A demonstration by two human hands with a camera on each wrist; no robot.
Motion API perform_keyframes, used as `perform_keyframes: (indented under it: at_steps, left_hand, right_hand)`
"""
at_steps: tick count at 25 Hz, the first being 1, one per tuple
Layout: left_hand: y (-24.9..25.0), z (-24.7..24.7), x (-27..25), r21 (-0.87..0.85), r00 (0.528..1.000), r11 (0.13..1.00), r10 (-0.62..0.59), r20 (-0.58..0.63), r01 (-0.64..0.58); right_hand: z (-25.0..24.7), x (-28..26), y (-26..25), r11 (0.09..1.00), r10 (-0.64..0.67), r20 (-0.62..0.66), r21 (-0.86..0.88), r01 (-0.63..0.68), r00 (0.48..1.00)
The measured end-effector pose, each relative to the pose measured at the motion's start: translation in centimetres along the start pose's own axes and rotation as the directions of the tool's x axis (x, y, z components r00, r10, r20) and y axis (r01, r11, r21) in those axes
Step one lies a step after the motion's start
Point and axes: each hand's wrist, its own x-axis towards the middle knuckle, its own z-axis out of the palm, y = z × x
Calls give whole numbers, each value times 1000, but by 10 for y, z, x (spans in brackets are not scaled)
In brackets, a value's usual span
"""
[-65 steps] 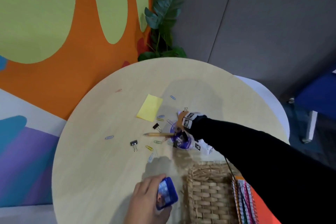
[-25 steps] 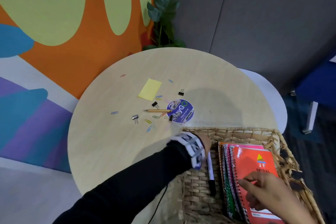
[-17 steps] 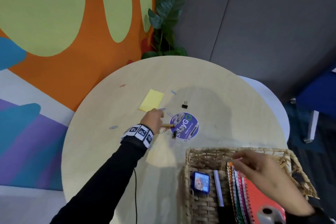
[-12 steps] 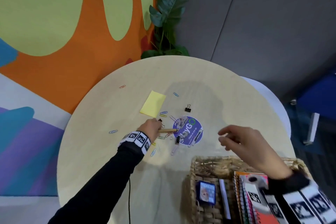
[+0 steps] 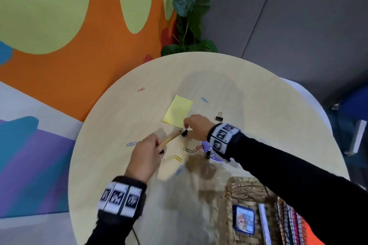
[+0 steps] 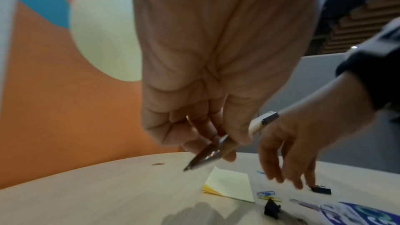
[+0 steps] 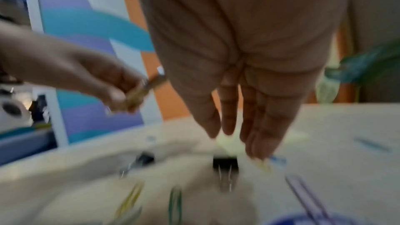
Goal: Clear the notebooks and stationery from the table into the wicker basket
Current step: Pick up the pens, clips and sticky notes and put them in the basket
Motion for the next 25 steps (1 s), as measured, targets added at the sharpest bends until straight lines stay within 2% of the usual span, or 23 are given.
perform_keyframes:
  at_steps: [5, 8, 10, 13, 14, 16, 19, 21, 25]
  left_hand:
    - [-20, -2, -59, -128, 989, 982, -130, 64, 137]
    - [-16, 9, -80, -171, 987, 974, -133, 92, 147]
    - [-6, 15, -89, -224, 990, 967, -103, 97, 123]
    - [19, 19, -99, -332, 992, 939, -62, 109, 95]
    - [28, 20, -103, -367, 990, 925, -49, 129, 94]
    - [49, 19, -107, -438, 982, 895, -1, 187, 85]
    - [84, 13, -112, -466, 960, 885, 128, 249, 3]
    - [107, 10, -117, -443, 939, 894, 207, 275, -68]
    - [144, 11, -123, -372, 863, 905, 346, 369, -204]
  right_hand:
    - [20, 33, -16, 987, -7, 128, -160, 28, 992]
    - [9, 29, -19, 981, 50, 151, -191, -20, 987]
    - [-19, 2, -17, 981, 18, 115, -196, 5, 993]
    - [-52, -90, -8, 988, -74, -75, -138, 64, 994]
    - [-50, -129, -3, 993, -88, -92, -92, 80, 992]
    - [-23, -197, 4, 994, -113, -2, -12, 113, 994]
    - [51, -261, 10, 992, -115, 259, -23, 125, 959]
    - [92, -273, 13, 981, -80, 370, -134, 139, 926]
    - [138, -265, 13, 935, -112, 462, -252, 251, 880]
